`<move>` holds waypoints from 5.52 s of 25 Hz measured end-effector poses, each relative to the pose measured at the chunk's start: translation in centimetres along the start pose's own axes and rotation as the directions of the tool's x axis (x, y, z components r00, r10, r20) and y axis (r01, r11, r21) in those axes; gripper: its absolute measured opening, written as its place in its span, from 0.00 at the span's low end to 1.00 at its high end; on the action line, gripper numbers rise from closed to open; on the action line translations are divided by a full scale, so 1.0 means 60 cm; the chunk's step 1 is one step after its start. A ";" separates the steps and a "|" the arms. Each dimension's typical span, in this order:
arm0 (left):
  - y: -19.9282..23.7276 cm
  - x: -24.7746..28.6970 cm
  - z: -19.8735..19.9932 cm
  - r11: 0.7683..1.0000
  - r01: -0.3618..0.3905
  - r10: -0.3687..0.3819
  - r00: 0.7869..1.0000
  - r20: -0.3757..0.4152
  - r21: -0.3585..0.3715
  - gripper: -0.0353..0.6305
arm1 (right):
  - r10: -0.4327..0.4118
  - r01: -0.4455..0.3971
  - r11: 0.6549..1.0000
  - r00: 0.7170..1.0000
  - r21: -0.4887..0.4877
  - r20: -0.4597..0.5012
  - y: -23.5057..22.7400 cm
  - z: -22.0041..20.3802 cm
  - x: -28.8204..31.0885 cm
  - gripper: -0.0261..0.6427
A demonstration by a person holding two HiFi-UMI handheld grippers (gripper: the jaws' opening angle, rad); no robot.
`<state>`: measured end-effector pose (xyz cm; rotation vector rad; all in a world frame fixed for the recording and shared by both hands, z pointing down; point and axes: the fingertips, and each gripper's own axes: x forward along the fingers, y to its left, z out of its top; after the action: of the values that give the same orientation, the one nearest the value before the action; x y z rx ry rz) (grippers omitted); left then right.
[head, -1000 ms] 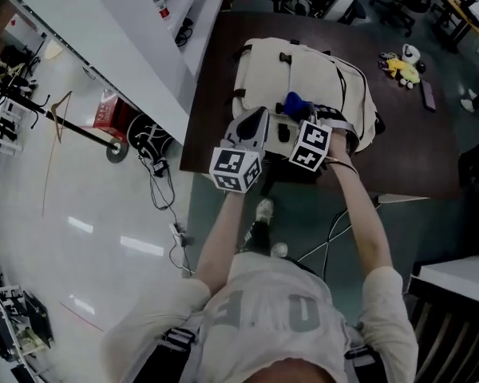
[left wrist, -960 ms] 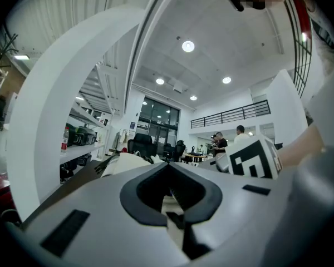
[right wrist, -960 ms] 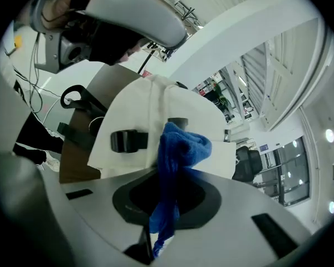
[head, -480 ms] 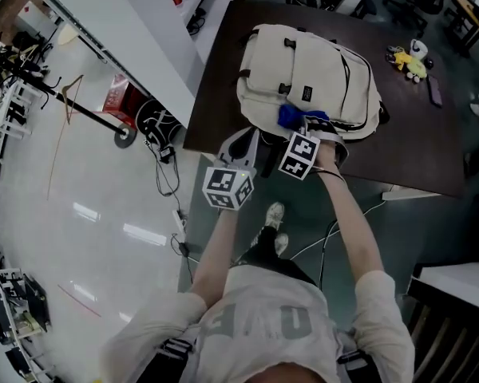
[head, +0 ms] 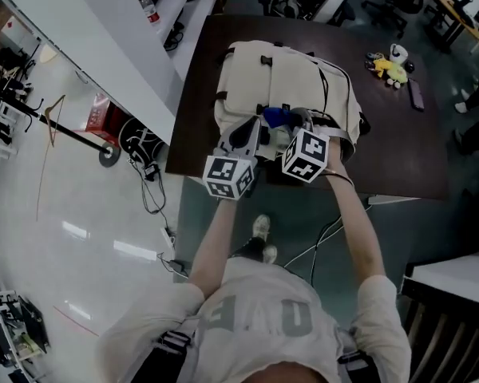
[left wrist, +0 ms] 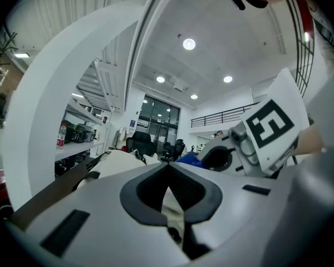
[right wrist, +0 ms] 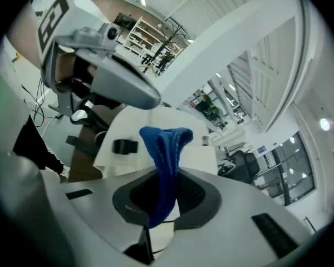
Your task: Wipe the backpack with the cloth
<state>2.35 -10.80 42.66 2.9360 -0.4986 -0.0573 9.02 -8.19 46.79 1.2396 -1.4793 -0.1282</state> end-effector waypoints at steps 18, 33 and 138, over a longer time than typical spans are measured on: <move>0.056 0.234 0.061 0.999 0.031 -0.032 0.998 0.045 0.030 0.06 | -0.098 0.099 0.995 0.985 0.002 -0.145 -0.347 -0.141 0.214 0.10; 0.064 0.254 0.042 0.996 -0.022 0.020 0.999 0.028 0.085 0.06 | 0.021 -0.048 0.988 0.985 -0.149 -0.174 -0.264 -0.149 0.306 0.10; -0.081 0.290 -0.016 0.996 0.061 -0.060 0.998 0.025 -0.065 0.06 | -0.064 0.048 0.993 0.987 -0.108 -0.145 -0.022 -0.279 0.097 0.10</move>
<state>20.40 -11.89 42.62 2.8883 -0.4029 -0.1131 23.94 -4.10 55.59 1.1807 -1.2947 -0.1463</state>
